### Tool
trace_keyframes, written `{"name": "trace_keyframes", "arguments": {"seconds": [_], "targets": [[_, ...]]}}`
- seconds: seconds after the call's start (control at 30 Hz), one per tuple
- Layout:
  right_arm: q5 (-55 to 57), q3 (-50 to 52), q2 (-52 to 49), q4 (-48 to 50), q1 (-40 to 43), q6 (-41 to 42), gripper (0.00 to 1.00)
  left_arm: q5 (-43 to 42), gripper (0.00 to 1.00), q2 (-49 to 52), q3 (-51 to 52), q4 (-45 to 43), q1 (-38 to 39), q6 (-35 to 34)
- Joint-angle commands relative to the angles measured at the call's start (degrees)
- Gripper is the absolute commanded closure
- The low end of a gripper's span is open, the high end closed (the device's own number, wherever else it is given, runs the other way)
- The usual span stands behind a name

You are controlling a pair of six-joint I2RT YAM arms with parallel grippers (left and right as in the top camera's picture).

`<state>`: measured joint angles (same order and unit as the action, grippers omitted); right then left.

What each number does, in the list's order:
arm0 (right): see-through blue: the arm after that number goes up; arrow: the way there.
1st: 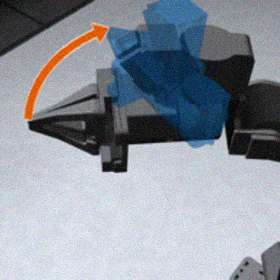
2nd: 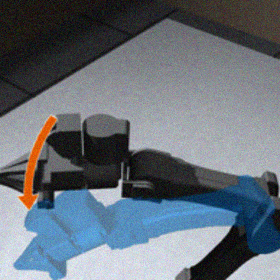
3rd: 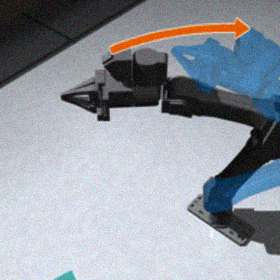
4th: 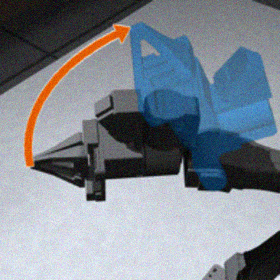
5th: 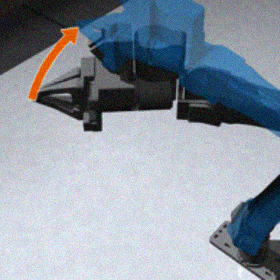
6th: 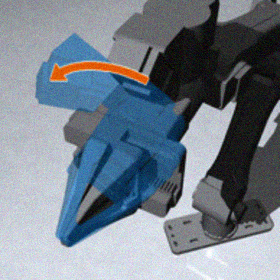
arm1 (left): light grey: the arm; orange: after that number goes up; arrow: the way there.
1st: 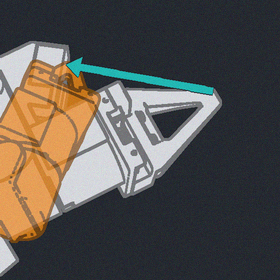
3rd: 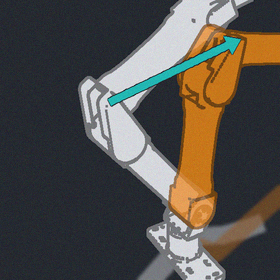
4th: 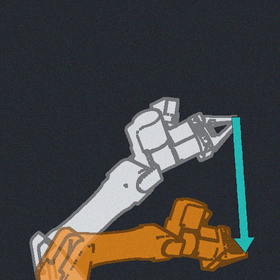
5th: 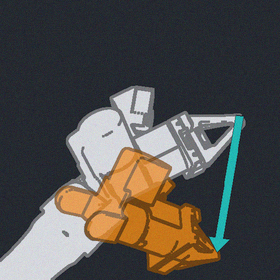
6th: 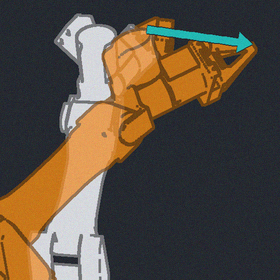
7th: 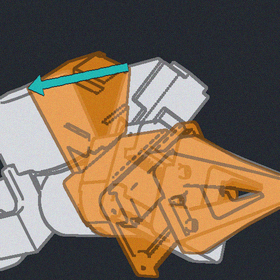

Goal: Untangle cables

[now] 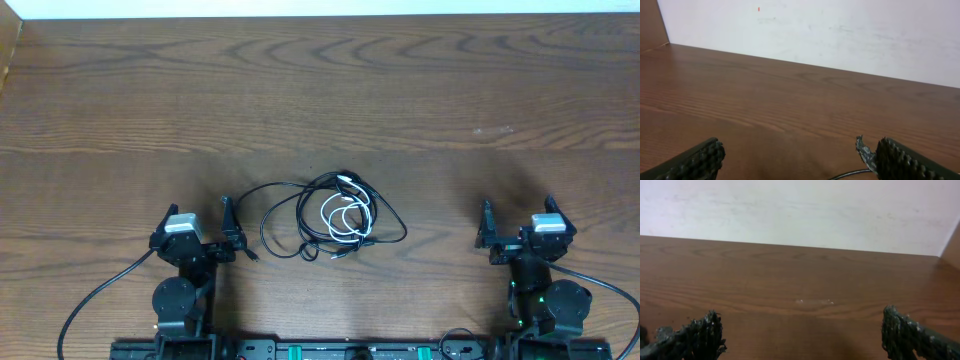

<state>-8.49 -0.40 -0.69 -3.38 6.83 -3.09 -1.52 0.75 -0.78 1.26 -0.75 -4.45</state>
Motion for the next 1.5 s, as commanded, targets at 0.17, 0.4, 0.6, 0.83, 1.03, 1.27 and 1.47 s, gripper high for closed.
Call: {"name": "trace_keyframes", "arguments": {"seconds": [0.17, 0.4, 0.6, 0.83, 1.03, 1.27, 1.47], "targets": [[0.0, 0.1, 0.3, -0.2, -0.6, 0.9, 0.01, 0.9, 0.02, -0.2, 0.5, 2.8, -0.3, 0.3], [0.0, 0.1, 0.3, -0.2, -0.6, 0.9, 0.01, 0.6, 0.02, -0.2, 0.5, 2.8, -0.3, -0.3], [0.0, 0.1, 0.3, -0.2, -0.6, 0.9, 0.01, -0.2, 0.02, -0.2, -0.5, 2.8, -0.3, -0.3], [0.0, 0.1, 0.3, -0.2, -0.6, 0.9, 0.01, -1.9, 0.03, -0.1, -2.8, 4.4, -0.3, -0.3], [0.0, 0.1, 0.3, -0.2, -0.6, 0.9, 0.01, -1.9, 0.02, 2.6, -8.5, 10.4, -0.3, -0.3], [0.0, 0.1, 0.3, -0.2, -0.6, 0.9, 0.01, -3.4, 0.02, 12.7, -18.4, 13.8, -0.3, 0.8], [0.0, 0.1, 0.3, -0.2, -0.6, 0.9, 0.01, -5.6, 0.02, 25.3, -28.2, 18.1, -0.3, 1.5]]}}
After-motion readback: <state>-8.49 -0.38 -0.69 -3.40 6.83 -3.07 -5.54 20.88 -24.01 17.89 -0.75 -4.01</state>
